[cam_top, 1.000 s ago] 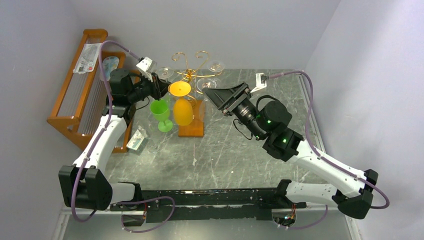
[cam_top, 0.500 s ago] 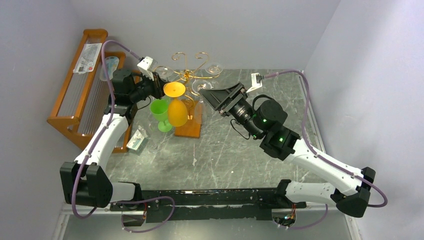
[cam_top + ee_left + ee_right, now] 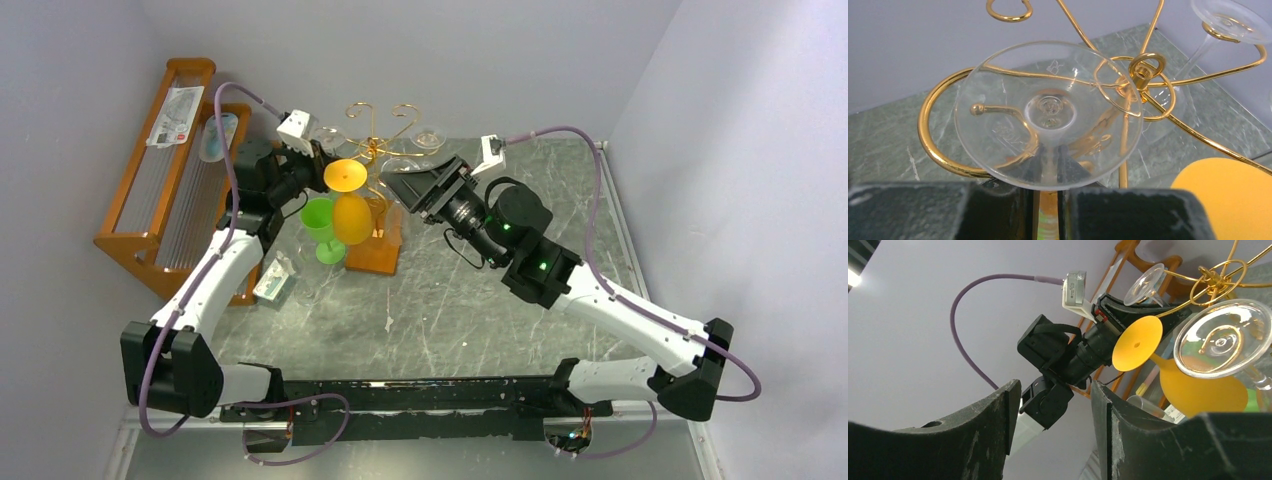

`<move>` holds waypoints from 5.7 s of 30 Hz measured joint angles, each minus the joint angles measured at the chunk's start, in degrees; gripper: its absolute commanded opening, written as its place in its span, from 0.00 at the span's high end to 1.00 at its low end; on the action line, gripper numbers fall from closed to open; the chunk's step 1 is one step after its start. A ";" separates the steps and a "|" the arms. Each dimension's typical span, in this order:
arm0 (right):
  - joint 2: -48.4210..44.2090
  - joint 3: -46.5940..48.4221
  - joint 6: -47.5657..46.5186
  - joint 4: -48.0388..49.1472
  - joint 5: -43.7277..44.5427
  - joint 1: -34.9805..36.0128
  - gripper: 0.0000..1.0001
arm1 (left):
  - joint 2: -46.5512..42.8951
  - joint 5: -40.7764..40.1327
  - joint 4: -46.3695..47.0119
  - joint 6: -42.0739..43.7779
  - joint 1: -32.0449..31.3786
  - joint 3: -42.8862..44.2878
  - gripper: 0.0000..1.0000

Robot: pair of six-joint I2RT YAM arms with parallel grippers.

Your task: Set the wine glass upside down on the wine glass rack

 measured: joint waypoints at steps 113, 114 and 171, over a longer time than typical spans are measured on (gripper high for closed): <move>39.93 37.77 6.95 -11.56 -19.85 -10.08 1.00 | -14.29 -3.80 -13.99 -46.62 8.31 4.04 0.72; 39.87 37.64 7.02 -11.23 -20.04 -10.19 1.00 | -14.19 -2.51 -13.07 -47.82 9.16 3.48 0.74; 7.10 11.10 -10.34 -0.42 -12.13 -10.67 0.37 | -0.52 5.75 -0.59 -57.40 9.73 7.19 0.95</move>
